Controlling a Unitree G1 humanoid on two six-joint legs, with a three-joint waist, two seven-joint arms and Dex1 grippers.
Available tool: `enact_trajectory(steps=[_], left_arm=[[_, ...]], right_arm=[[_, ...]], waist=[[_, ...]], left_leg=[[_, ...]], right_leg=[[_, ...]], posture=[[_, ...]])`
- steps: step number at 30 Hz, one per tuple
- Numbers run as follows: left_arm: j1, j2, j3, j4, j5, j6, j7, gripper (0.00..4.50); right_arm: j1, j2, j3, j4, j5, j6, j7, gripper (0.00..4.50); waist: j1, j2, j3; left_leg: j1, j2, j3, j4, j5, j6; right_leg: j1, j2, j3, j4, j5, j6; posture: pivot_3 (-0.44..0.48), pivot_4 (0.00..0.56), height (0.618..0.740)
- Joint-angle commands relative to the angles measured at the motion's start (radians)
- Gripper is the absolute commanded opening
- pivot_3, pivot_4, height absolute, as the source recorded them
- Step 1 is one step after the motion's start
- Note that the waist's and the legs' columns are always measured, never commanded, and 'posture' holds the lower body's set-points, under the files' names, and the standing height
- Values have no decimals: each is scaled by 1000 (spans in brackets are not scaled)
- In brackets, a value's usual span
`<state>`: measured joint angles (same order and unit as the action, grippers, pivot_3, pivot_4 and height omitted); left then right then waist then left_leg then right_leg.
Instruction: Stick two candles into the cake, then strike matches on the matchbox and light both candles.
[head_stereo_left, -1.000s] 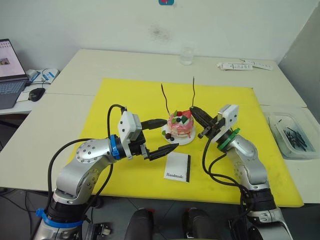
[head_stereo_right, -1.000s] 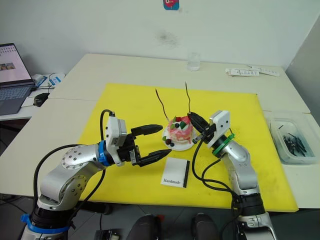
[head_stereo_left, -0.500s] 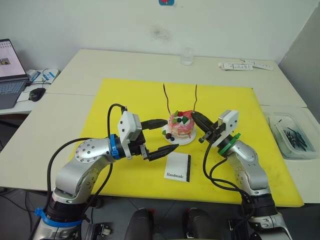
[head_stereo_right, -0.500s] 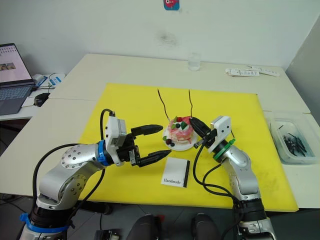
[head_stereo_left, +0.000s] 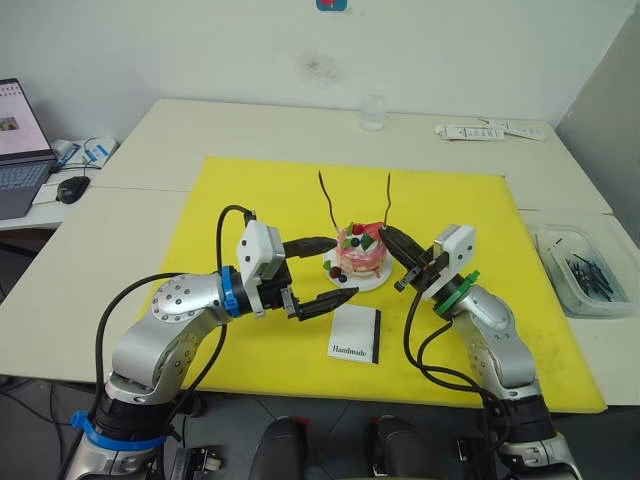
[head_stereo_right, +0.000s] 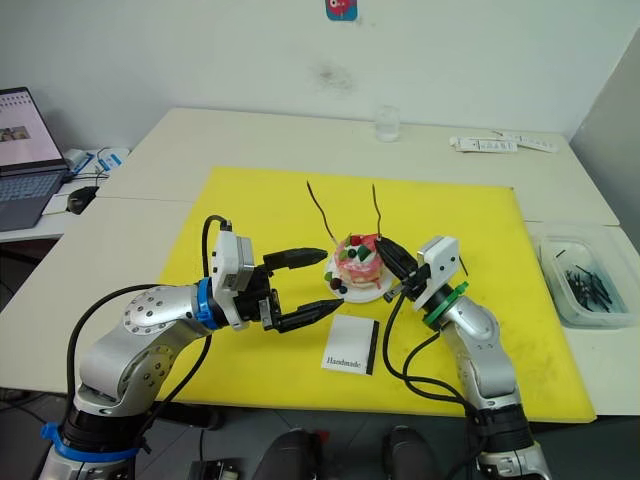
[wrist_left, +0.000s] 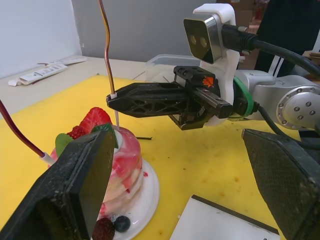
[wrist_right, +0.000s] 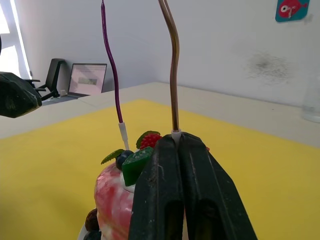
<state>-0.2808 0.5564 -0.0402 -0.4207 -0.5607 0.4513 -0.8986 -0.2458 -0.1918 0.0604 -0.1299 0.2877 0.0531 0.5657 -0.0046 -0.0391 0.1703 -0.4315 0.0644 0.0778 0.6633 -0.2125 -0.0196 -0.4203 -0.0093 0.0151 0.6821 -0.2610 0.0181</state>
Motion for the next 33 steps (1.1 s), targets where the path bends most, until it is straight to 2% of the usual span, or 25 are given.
enact_trajectory(steps=[1, 33], left_arm=[[-10, 2, -3, -15, 1, -14, -6, 4500], [-14, 5, -14, -22, 3, -2, -16, 4500]], right_arm=[[-4, -6, -8, -55, -2, -17, -11, 33], [17, 21, 11, -15, -12, -24, -50, 33]], waist=[[0, 0, 0], [0, 0, 0]], left_leg=[[0, 0, 0, 0, 0, 0], [0, 0, 0, 0, 0, 0]], right_leg=[[0, 0, 0, 0, 0, 0], [0, 0, 0, 0, 0, 0]], posture=[[0, 150, 706], [0, 150, 706]])
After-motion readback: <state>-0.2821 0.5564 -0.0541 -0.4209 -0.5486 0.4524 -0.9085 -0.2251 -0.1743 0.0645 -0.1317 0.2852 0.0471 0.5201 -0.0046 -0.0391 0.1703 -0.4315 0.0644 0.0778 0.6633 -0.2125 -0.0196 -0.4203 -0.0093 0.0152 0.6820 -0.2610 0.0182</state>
